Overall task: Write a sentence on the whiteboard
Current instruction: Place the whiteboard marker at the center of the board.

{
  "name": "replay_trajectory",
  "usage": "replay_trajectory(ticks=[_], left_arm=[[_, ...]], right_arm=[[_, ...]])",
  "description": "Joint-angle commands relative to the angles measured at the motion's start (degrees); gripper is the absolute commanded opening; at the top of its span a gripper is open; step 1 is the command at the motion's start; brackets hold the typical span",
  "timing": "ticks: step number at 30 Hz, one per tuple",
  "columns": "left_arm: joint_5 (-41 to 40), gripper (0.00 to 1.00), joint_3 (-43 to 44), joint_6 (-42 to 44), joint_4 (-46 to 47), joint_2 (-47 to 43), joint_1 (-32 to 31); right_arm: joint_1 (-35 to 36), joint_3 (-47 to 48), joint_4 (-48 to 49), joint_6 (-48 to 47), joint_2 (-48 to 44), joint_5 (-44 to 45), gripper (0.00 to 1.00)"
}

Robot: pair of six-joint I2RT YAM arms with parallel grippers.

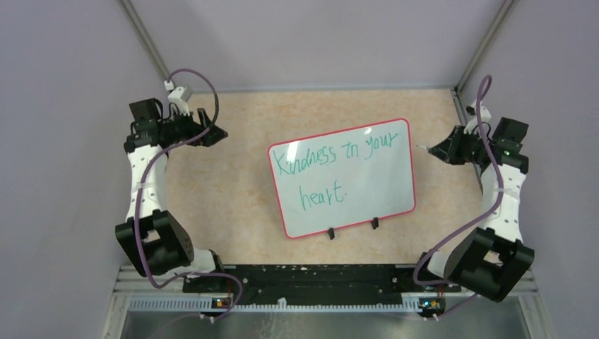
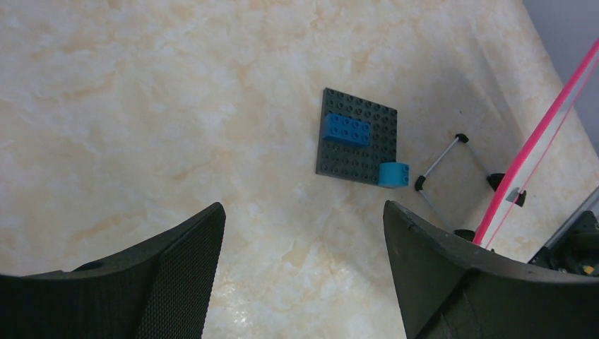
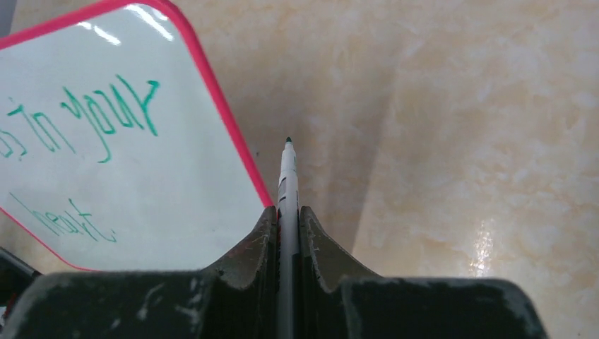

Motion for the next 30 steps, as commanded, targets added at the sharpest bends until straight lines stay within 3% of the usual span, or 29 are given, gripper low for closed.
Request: replay_trajectory(ticks=[1,8,12,16,22,30], left_arm=[[5.51,0.86,-3.09,-1.39,4.48,0.60,0.72],[9.82,0.87,-5.61,1.32,3.25,4.86,1.06],[11.20,0.88,-6.33,1.63,2.96,6.92,1.04],[11.00,0.89,-7.24,0.96,3.79,7.92,0.99],[7.88,0.92,-7.98,2.04,2.92,8.29,1.03],[3.64,0.99,-5.50,4.15,0.33,8.35,1.05]], right_arm=[[-2.94,-0.23,1.49,-1.70,7.77,-2.12,0.00],[-2.86,-2.43,-4.67,-5.83,24.26,-8.06,0.00],[-2.37,-4.58,-2.20,-5.46,27.70,-6.68,0.00],[0.85,-4.02,-2.14,-5.42,30.23,-4.76,0.06],[2.72,-3.95,0.55,-2.83,32.28,-0.30,0.24],[2.59,-0.22,-4.06,-4.37,28.01,3.11,0.65]])
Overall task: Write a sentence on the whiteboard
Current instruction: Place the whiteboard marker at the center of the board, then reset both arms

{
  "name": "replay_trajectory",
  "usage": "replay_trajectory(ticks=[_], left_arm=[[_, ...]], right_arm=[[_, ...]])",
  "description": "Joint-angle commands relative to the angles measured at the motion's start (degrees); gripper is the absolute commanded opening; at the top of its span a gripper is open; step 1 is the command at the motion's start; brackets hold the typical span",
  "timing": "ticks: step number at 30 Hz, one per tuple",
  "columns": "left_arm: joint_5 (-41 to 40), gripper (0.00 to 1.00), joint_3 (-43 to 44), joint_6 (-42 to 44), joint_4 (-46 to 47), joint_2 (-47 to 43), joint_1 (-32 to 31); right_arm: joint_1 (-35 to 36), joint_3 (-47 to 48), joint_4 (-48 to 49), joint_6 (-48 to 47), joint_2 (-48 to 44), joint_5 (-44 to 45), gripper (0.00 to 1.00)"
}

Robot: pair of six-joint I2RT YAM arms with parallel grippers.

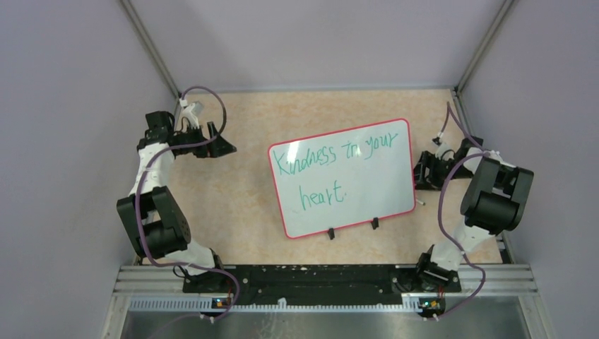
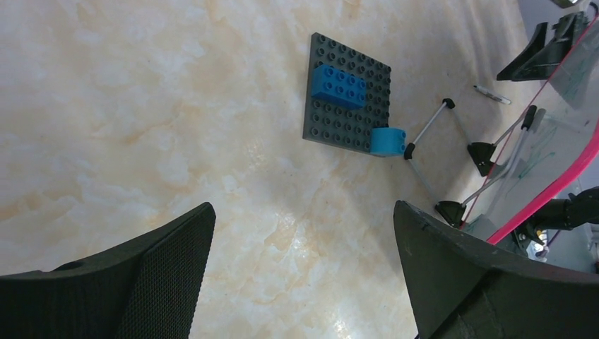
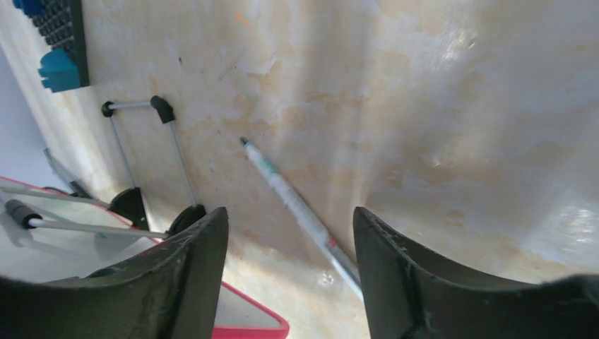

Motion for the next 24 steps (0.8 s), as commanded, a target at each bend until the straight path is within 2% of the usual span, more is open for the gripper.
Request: replay_trajectory(ticks=[1,3,6,10,17,24], left_arm=[[-2.66,0.99,3.12,2.84,-1.77,0.04,0.26],[-4.03,0.99,5.02,3.97,-3.29,0.58,0.22],[-8.17,0.99,8.38,3.78,-5.16,1.74,0.25],[-13.47,0.99,14.20,3.60,-7.32,3.89,0.24],[-20.80,0.99,24.30,2.98,-7.24,7.37,0.29],[-23.88,0.99,24.31,1.96,-2.00,9.01,0.26]], right_arm=[[-0.29,5.57,-2.89,-1.75,-5.22,2.56,0.68],[-0.30,8.53,-5.15,-2.66,-6.63,3.69,0.74],[-0.58,13.06,-8.10,-3.78,-7.87,5.63,0.76],[-1.77,18.84,-6.71,-3.32,-9.74,5.32,0.76],[-1.75,21.77,6.88,-1.13,-15.13,7.87,0.77],[-1.42,19.70,14.56,-0.61,-13.94,9.50,0.77]])
